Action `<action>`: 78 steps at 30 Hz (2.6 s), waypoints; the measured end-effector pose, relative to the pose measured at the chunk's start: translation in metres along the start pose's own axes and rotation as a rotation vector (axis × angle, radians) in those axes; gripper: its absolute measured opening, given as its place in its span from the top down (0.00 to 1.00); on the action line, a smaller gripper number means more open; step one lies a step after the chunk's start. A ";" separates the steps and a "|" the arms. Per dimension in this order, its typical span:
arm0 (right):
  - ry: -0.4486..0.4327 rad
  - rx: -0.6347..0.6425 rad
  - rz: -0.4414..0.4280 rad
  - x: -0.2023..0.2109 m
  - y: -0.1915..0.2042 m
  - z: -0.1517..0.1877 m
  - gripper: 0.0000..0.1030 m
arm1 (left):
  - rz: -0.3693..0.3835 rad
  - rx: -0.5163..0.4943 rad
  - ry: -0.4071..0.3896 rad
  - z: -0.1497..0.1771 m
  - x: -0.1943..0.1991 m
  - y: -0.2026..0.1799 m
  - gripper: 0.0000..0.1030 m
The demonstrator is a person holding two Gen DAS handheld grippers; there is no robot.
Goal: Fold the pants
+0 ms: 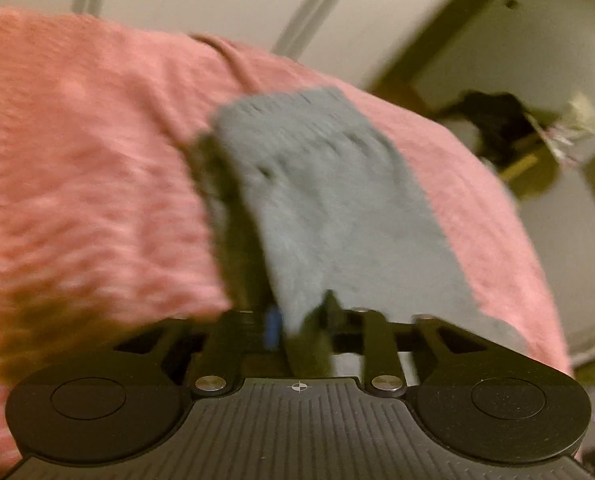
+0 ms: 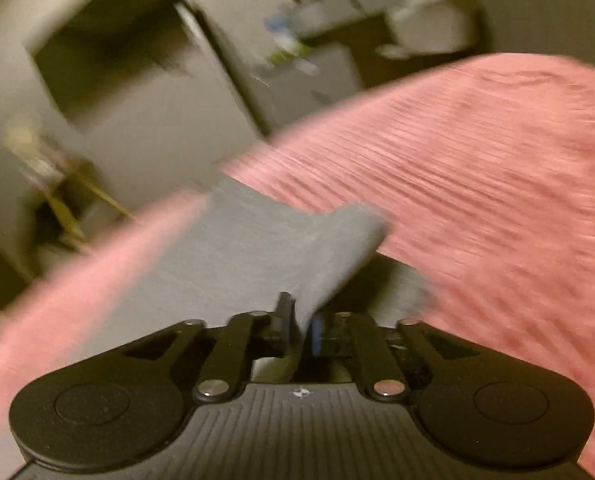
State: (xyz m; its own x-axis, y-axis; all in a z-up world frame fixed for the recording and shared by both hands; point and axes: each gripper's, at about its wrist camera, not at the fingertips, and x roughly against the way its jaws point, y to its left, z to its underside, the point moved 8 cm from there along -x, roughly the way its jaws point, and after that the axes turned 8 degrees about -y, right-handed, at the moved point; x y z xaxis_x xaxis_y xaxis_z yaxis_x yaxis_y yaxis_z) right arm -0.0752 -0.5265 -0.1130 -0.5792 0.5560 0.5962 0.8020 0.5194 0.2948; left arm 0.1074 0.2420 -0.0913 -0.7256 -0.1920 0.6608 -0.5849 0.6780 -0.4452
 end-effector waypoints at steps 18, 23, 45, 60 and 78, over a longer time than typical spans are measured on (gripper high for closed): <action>0.155 0.402 -0.416 0.007 0.193 0.080 0.50 | 0.208 -0.681 -0.044 0.091 -0.046 -0.201 0.50; 0.131 0.441 -0.439 0.008 0.195 0.084 0.43 | 0.121 -0.711 -0.072 0.099 -0.086 -0.205 0.46; 0.285 0.827 -1.047 0.069 0.472 0.166 0.50 | -0.197 -0.306 -0.171 0.006 -0.045 -0.100 0.27; 0.299 1.223 -1.207 0.098 0.499 0.235 0.95 | 0.116 -0.289 -0.171 0.019 -0.056 -0.142 0.31; 0.438 1.103 -1.256 0.121 0.466 0.231 0.93 | 0.449 -0.289 0.253 0.099 -0.083 -0.193 0.50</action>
State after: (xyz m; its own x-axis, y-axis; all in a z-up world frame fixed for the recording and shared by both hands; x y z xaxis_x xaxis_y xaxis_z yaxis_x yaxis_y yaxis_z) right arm 0.1954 -0.0673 -0.0761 -0.4930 -0.6118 0.6186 -0.6510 0.7311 0.2042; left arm 0.2449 0.0568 -0.1194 -0.7495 0.3097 0.5852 -0.0921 0.8265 -0.5553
